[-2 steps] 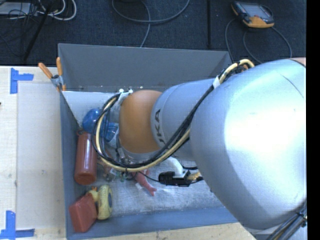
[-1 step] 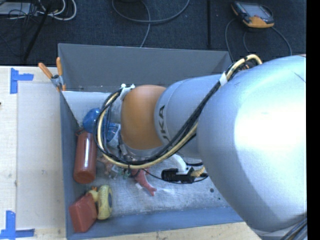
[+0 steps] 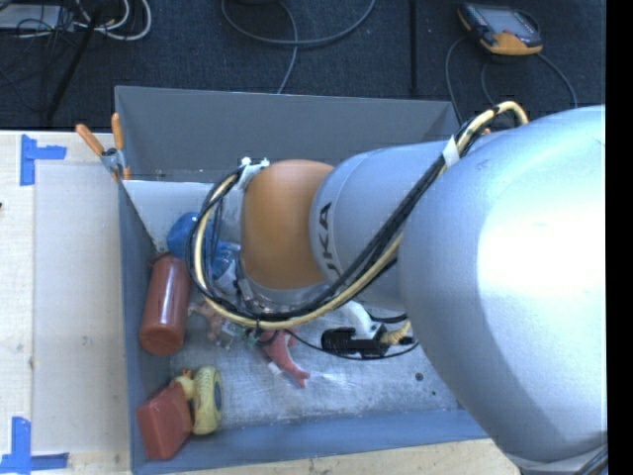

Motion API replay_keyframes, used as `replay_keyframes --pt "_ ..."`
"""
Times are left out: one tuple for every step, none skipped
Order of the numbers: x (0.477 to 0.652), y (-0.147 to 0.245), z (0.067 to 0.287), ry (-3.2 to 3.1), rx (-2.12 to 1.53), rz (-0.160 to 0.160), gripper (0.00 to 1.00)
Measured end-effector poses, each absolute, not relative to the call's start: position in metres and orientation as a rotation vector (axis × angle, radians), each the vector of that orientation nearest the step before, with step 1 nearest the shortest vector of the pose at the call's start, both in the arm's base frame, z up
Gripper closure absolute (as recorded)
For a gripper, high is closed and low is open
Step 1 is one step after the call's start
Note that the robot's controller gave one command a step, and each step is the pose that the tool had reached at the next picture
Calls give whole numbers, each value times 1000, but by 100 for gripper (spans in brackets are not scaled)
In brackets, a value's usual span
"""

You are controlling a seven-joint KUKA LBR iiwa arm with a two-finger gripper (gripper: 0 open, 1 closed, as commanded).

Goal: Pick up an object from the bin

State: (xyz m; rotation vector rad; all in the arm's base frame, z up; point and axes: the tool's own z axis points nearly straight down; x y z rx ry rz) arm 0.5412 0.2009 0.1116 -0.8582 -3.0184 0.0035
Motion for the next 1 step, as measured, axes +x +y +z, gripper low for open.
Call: replay_keyframes --pt "541 201 122 -3019 -858 3 100"
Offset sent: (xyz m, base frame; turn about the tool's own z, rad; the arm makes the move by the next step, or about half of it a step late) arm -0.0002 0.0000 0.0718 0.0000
